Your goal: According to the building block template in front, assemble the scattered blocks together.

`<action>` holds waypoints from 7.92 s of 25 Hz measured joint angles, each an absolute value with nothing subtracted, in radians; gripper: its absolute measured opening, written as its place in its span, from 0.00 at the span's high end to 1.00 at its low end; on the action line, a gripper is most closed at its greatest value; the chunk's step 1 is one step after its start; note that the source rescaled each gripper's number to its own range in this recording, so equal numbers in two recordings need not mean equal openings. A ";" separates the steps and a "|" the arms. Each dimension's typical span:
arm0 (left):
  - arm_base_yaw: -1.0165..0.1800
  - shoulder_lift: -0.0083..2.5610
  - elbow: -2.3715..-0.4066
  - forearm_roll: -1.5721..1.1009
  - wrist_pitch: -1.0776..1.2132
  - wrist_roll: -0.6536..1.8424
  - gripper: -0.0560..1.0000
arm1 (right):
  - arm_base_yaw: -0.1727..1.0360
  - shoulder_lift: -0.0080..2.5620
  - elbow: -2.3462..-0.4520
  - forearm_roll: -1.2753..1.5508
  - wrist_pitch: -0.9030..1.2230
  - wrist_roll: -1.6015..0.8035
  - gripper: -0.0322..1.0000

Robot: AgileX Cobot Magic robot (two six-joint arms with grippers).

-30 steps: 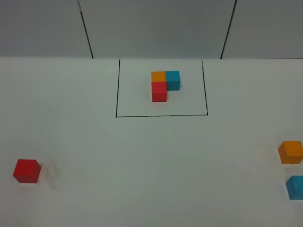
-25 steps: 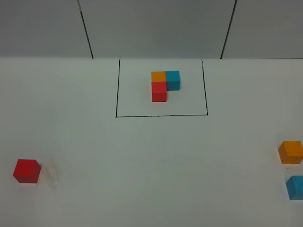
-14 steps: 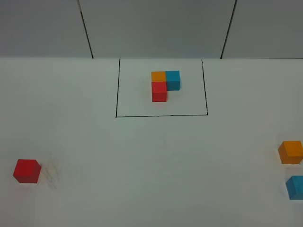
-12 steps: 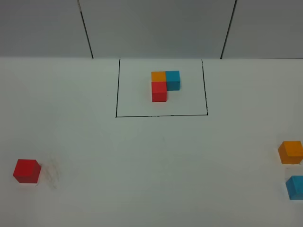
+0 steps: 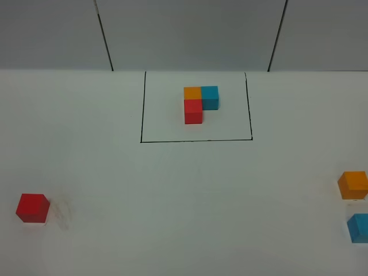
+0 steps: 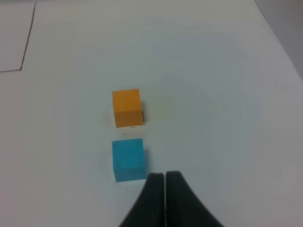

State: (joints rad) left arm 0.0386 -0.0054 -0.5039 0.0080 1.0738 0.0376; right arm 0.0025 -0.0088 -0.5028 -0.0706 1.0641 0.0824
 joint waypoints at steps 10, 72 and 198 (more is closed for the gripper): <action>0.039 0.022 -0.509 0.008 1.079 0.035 0.88 | 0.003 -0.009 -0.503 -0.071 1.064 0.082 0.97; 0.039 1.783 -0.861 -0.041 0.564 -0.010 0.10 | 0.003 -0.009 -0.503 -0.072 1.064 0.082 0.97; -0.609 2.004 -2.199 0.375 1.192 0.269 0.02 | 0.003 -0.009 -0.503 -0.072 1.064 0.082 0.97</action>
State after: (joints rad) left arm -0.6089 2.0036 -2.1988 0.3752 1.1920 0.2687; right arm 0.0025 -0.0088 -0.5028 -0.0715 1.0641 0.0825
